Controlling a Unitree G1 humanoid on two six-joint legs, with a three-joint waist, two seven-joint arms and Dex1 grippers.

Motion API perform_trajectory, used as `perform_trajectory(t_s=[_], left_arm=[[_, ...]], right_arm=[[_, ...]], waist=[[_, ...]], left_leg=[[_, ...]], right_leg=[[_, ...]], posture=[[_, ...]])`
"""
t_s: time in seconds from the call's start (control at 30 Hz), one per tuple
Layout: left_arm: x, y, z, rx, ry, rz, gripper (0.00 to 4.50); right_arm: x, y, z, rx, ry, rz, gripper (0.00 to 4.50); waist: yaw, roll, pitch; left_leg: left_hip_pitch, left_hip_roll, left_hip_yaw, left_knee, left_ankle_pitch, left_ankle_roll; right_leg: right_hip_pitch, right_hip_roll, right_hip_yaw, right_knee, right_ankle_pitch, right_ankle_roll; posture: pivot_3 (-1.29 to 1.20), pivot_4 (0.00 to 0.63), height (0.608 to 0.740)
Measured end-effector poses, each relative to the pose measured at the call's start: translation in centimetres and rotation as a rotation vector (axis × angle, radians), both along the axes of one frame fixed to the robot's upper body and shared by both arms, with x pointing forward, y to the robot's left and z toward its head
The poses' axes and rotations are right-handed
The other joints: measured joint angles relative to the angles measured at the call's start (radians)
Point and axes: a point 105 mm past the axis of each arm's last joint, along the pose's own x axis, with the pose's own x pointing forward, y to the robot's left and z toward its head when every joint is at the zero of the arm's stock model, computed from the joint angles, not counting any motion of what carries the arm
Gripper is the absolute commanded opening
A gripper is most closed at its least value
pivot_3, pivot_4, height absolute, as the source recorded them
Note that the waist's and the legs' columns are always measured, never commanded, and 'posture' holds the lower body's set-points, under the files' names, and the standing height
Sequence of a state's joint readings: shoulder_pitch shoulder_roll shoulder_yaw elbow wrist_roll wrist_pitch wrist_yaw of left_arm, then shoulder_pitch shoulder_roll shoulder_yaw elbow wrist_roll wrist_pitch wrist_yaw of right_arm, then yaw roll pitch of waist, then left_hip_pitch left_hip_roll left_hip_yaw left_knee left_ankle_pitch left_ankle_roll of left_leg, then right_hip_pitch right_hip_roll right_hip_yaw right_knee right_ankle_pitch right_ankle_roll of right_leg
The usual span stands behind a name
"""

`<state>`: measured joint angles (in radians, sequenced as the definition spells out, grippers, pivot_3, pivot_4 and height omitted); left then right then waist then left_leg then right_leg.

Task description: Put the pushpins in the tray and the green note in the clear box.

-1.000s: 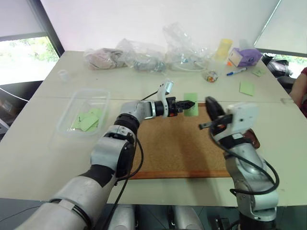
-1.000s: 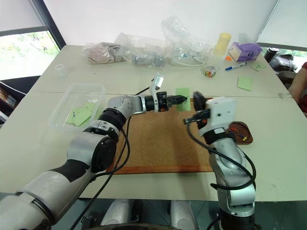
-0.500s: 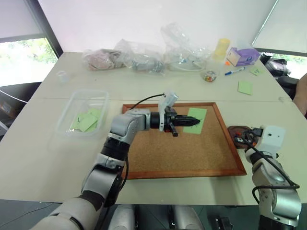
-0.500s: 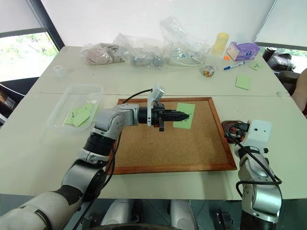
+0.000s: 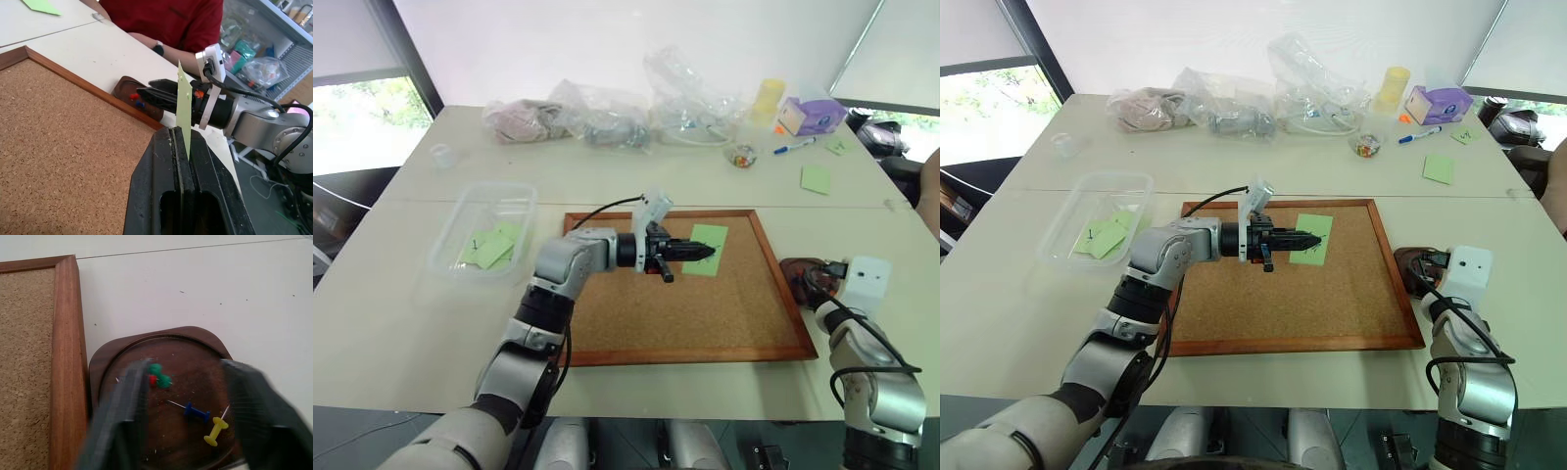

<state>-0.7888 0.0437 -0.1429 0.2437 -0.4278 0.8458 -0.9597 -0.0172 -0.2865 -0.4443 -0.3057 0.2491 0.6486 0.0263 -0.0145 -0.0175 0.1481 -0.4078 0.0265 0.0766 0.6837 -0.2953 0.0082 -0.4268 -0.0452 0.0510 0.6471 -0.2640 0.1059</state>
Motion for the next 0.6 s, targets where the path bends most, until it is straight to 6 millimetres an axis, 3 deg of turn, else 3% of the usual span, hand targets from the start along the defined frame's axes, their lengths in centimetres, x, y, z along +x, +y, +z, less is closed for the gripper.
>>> perform_trajectory(t_s=[0.03, 0.3, 0.6], left_arm=[[0.0, 0.0, 0.0, 0.001, 0.0, 0.001, 0.0], [0.1, 0.2, 0.0, 0.005, -0.003, 0.006, 0.0], [0.1, 0.2, 0.0, -0.002, 0.001, 0.008, 0.0]], right_arm=[[0.0, 0.0, 0.0, 0.001, -0.001, -0.002, 4.48], [-0.1, -0.2, 0.2, 0.087, -0.052, -0.03, 4.48], [0.0, 0.2, 2.1, 0.319, -0.224, -0.055, 4.48]], waist=[[0.0, 0.0, 0.0], [0.0, 0.0, 0.0], [0.001, 0.0, 0.0]], left_leg=[[0.0, 0.0, 0.0, 0.0, 0.0, 0.0], [0.0, 0.0, 0.0, 0.0, 0.0, 0.0], [0.0, 0.0, 0.0, 0.0, 0.0, 0.0]], right_leg=[[0.0, 0.0, 0.0, 0.0, 0.0, 0.0], [0.0, 0.0, 0.0, 0.0, 0.0, 0.0], [0.0, 0.0, 0.0, 0.0, 0.0, 0.0]], posture=[[0.0, 0.15, 0.737], [0.0, 0.15, 0.737], [0.0, 0.15, 0.737]])
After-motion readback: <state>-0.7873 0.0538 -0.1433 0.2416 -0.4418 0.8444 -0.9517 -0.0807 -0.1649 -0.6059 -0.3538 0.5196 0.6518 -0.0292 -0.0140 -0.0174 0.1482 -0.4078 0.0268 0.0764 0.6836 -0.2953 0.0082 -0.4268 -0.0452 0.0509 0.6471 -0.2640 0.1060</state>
